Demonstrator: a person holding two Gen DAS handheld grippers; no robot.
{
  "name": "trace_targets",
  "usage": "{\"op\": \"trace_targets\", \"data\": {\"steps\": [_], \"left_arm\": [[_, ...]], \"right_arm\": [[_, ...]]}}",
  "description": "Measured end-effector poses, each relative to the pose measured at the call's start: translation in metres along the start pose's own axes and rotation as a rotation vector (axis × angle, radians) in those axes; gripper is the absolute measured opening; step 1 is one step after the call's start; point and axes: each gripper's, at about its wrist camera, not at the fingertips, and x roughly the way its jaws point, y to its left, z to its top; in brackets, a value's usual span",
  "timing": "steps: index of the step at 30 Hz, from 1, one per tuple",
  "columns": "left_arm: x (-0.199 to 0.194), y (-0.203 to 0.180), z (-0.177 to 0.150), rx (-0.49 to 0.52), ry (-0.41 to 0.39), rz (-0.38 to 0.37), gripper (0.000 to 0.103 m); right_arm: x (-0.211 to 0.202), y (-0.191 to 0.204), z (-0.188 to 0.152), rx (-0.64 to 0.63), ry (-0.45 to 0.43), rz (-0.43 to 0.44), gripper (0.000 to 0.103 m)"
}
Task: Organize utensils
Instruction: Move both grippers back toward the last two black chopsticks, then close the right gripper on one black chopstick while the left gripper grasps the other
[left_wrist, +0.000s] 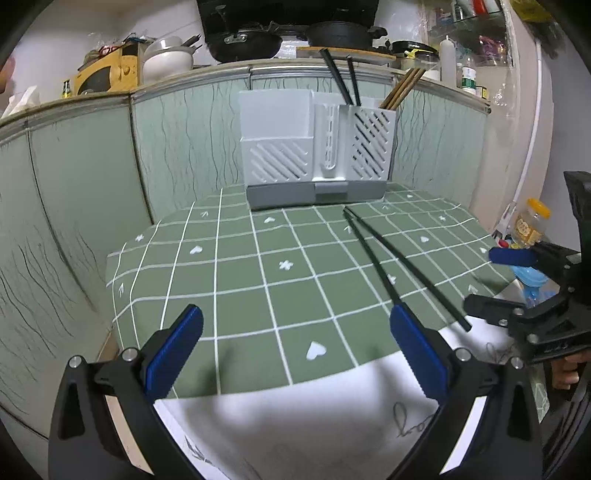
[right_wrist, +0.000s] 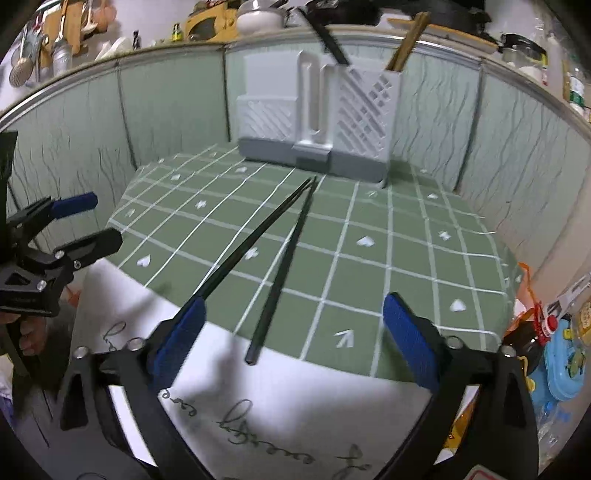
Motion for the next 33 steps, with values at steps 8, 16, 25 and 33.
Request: {"op": "trace_targets", "data": {"steps": [8,16,25,33], "left_arm": [[-0.006,0.01,-0.01,-0.012,0.007,-0.003,0.098],[-0.004,0.008,-0.012,-0.027,0.027,-0.012,0.098],[0.003,-0.014,-0.011,-0.008,0.044,-0.03,0.098],[0.018,-0.046,-0.007,0.019,0.057,-0.062,0.098]], "right_arm": [[0.026,0.001,-0.005,0.057,0.065,0.021,0.028],[0.026,0.0,-0.009,0.105,0.057,0.021,0.007],[0.019,-0.016,-0.015,0.177,0.057,0.004,0.006],[0.011,-0.035,-0.022,0.21,0.062,-0.026,0.006]]}}
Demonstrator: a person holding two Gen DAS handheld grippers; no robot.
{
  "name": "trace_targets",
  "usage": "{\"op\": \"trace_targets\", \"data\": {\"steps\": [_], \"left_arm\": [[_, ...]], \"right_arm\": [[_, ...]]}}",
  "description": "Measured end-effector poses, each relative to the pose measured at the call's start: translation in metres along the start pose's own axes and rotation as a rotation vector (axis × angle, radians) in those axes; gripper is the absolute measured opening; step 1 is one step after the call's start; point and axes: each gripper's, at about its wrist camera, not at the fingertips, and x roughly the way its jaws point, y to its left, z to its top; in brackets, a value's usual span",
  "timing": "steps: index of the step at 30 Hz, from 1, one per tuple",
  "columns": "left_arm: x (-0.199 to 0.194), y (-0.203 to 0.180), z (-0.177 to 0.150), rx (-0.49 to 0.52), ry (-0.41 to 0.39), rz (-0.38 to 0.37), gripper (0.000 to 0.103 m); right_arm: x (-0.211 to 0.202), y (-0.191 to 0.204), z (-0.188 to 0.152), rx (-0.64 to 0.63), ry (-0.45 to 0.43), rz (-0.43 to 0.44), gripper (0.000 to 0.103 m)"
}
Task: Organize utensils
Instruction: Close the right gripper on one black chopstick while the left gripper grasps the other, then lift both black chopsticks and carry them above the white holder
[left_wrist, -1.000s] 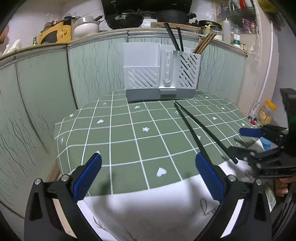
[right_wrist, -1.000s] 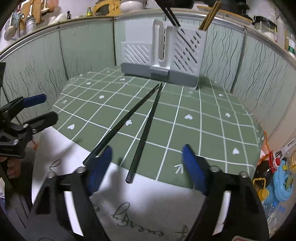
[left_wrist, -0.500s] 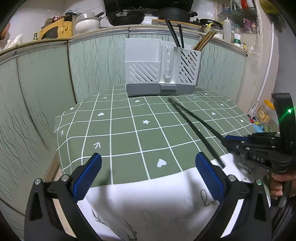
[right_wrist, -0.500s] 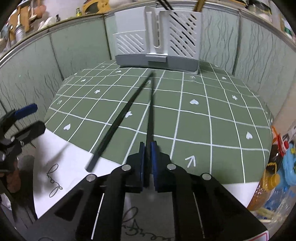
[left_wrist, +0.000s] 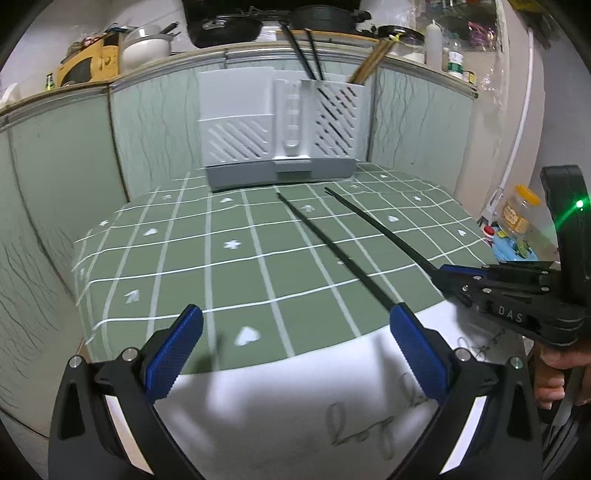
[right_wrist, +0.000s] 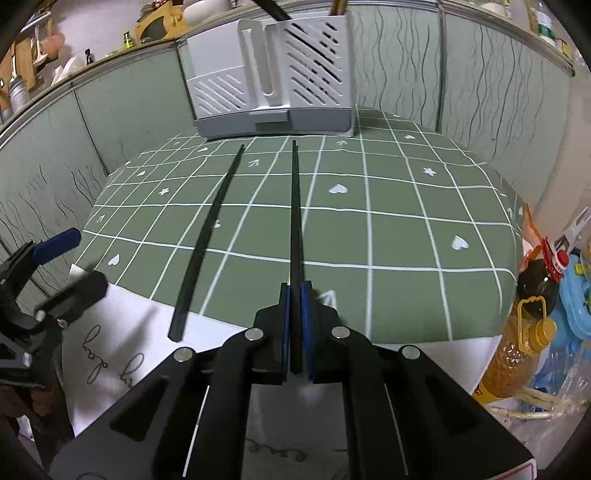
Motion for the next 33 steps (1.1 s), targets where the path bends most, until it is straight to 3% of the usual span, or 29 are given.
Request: {"op": "trace_targets", "data": {"steps": [6,12,14,18,21,22,25,33], "left_arm": [[0.02,-0.023,0.007,0.021,0.029,-0.014,0.097],[0.041,-0.043,0.013,0.033,0.066,-0.009,0.076],[0.047,-0.044,0.013,0.021,0.083,-0.009,0.054],[0.048,-0.042,0.01,-0.017,0.077,-0.019,0.044],[0.047,-0.04,0.01,-0.032,0.075,-0.035,0.025],[0.048,-0.04,0.01,-0.033,0.079,-0.02,0.011],[0.048,-0.034,0.01,-0.055,0.083,-0.015,0.006],[0.039,-0.018,0.011,-0.078,0.091,-0.018,0.006]], "right_arm": [[-0.007,-0.01,-0.004,0.006,-0.006,-0.011,0.006],[-0.009,-0.018,-0.004,0.028,-0.01,-0.001,0.006],[-0.01,-0.019,-0.004,0.029,-0.011,0.003,0.006],[-0.011,-0.02,-0.005,0.034,-0.012,0.01,0.006],[-0.011,-0.02,-0.004,0.038,-0.011,0.013,0.006],[-0.011,-0.02,-0.004,0.037,-0.011,0.014,0.006],[-0.011,-0.018,-0.005,0.033,-0.009,0.017,0.006],[-0.013,-0.017,-0.006,0.027,-0.013,0.009,0.006]]}}
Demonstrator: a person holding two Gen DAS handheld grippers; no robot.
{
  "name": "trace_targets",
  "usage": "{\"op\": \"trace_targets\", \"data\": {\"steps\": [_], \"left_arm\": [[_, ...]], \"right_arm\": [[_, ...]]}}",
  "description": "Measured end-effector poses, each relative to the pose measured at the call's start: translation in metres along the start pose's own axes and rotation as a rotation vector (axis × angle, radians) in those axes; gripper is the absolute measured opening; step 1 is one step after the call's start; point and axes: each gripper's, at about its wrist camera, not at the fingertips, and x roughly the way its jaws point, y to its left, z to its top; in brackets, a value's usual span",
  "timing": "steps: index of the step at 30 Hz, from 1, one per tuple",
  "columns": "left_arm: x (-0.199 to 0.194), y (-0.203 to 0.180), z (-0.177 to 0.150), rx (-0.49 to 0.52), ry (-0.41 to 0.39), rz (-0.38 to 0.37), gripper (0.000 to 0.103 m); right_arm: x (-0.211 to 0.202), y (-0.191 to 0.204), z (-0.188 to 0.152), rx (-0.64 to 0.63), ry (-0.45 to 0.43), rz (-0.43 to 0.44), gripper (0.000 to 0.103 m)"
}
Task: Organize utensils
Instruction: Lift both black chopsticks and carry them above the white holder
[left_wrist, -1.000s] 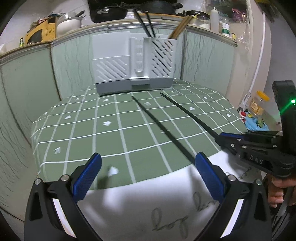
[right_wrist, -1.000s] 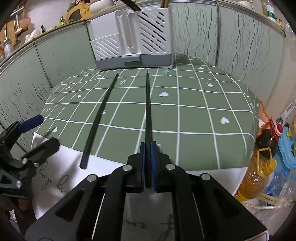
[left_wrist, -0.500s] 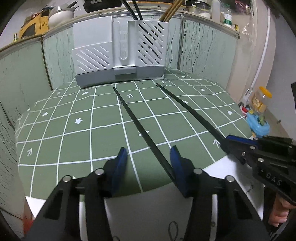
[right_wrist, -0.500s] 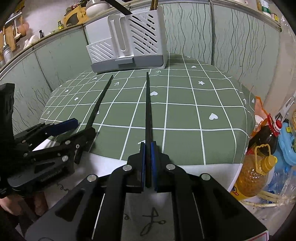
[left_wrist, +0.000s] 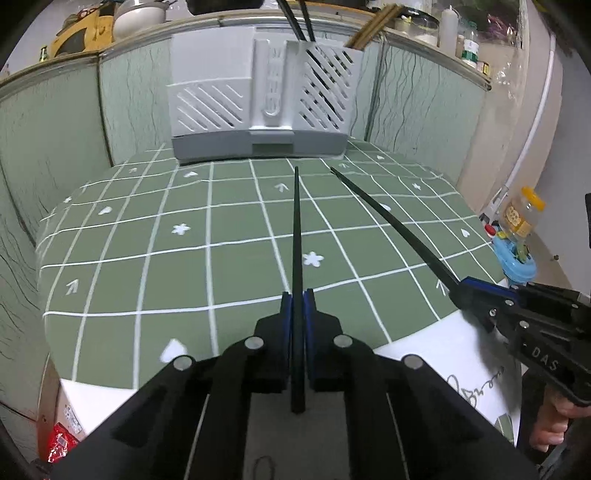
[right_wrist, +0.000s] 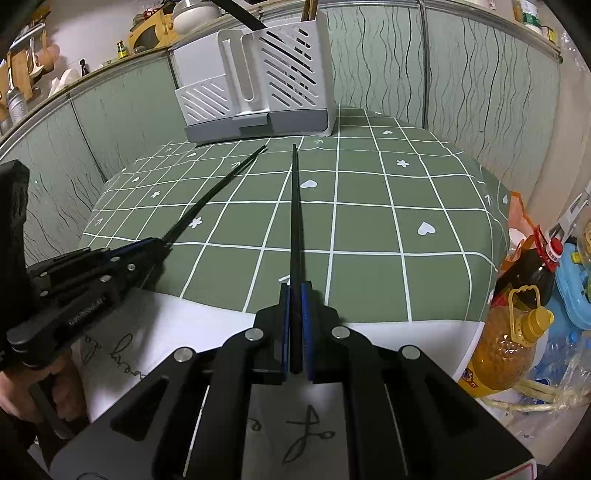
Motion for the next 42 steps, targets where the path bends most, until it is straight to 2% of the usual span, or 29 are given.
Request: {"op": "trace_targets", "data": {"steps": [14,26,35,42], "left_arm": [[-0.053,0.019,0.018,0.01,-0.114,-0.005,0.006],[-0.101,0.032,0.049,-0.004,-0.219,-0.015,0.006],[-0.132,0.036,0.074,0.004,-0.276,-0.022,0.006],[-0.146,0.034,0.083,0.018,-0.29,-0.031,0.006]], "right_arm": [[-0.04,0.02,0.025,-0.041,-0.065,0.032,0.006],[-0.086,0.03,0.069,-0.063,-0.187,0.048,0.006],[-0.113,0.042,0.093,-0.082,-0.242,0.067,0.006],[-0.13,0.049,0.105,-0.093,-0.268,0.088,0.006]]}}
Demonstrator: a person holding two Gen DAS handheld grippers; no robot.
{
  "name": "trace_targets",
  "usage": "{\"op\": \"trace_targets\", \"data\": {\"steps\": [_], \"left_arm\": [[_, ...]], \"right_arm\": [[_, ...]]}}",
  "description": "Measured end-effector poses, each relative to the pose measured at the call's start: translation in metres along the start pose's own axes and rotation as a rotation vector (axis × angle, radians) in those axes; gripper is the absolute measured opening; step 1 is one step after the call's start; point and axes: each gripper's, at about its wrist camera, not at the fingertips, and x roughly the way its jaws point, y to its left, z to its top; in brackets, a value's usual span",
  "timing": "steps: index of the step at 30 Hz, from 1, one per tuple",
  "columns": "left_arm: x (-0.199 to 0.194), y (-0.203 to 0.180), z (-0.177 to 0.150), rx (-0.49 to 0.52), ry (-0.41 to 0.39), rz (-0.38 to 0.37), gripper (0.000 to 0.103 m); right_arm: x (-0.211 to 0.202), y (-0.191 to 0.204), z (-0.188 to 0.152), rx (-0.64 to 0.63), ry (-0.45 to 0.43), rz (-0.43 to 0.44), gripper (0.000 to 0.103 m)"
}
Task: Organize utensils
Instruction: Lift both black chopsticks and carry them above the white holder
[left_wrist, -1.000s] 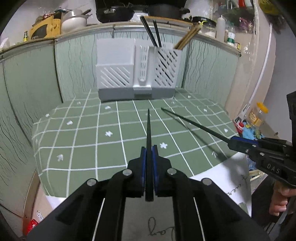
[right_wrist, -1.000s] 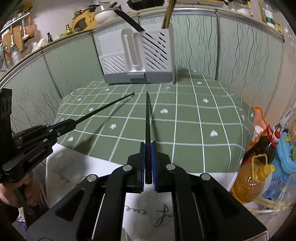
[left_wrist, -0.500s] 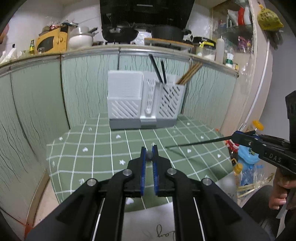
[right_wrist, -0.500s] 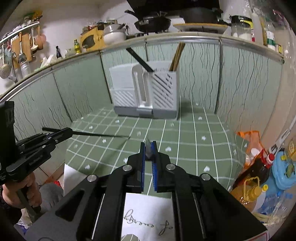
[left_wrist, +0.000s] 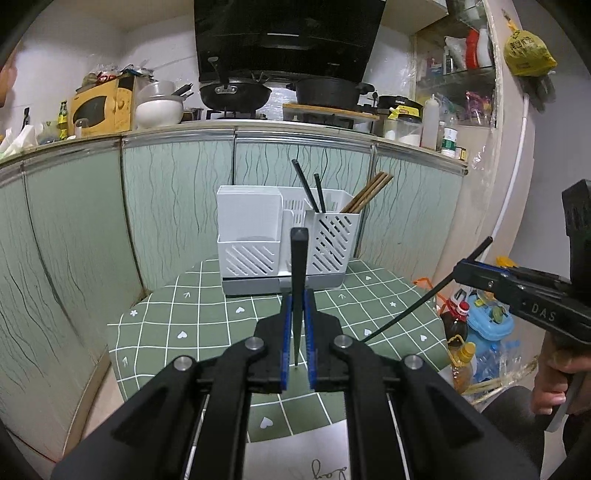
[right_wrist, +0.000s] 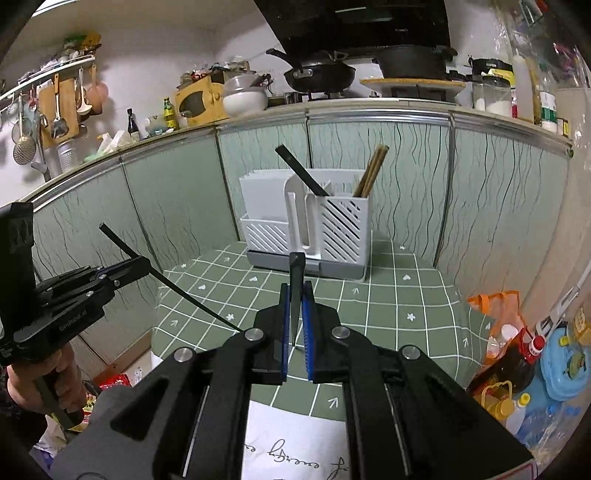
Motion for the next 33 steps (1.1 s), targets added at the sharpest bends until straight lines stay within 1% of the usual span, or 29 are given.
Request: {"op": "trace_targets", "data": {"steps": [12,17,23,29,33], "left_arm": [[-0.007,-0.001,0.007,0.009,0.005,-0.016,0.006],[-0.005,-0.001,0.018,0.012,0.008,-0.019,0.006],[0.001,-0.002,0.044,0.021,0.014,-0.03,0.006],[0.007,-0.013,0.073,0.068,0.002,-0.052,0.006],[0.012,-0.018,0.096,0.07,-0.011,-0.062,0.006]], "right_arm": [[-0.011,0.008,0.011,-0.027,-0.011,0.005,0.006],[-0.012,0.007,0.021,-0.037,-0.009,-0.001,0.006],[-0.02,0.002,0.046,-0.042,-0.028,-0.001,0.006],[-0.03,-0.007,0.082,-0.047,-0.047,0.009,0.006],[-0.031,-0.014,0.109,-0.05,-0.057,0.007,0.006]]}}
